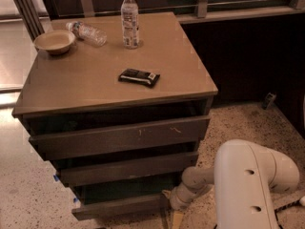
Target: Open bottom drawer
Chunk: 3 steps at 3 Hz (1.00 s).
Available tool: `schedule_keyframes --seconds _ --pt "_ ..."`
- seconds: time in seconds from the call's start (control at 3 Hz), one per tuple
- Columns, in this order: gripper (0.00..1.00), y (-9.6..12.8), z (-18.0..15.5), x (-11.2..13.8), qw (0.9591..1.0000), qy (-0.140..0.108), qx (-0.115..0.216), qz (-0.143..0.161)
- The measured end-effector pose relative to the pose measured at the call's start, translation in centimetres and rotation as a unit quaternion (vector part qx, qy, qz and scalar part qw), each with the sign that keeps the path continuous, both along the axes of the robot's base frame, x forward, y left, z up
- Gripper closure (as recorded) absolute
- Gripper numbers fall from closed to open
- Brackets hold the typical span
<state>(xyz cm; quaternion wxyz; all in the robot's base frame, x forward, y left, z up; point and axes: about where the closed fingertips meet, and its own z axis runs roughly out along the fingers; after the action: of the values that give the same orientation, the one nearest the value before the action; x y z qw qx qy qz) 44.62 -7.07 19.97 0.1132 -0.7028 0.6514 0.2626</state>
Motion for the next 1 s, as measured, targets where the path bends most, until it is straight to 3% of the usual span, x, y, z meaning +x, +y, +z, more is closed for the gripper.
schedule_keyframes --seconds 0.33,1.0 --pt "0.0 -0.1 0.1 -2.7 0.9989 0.043 -0.008 0.016" --pt "0.0 -2.8 0.9 -6.8 0.993 0.112 -0.035 0.014"
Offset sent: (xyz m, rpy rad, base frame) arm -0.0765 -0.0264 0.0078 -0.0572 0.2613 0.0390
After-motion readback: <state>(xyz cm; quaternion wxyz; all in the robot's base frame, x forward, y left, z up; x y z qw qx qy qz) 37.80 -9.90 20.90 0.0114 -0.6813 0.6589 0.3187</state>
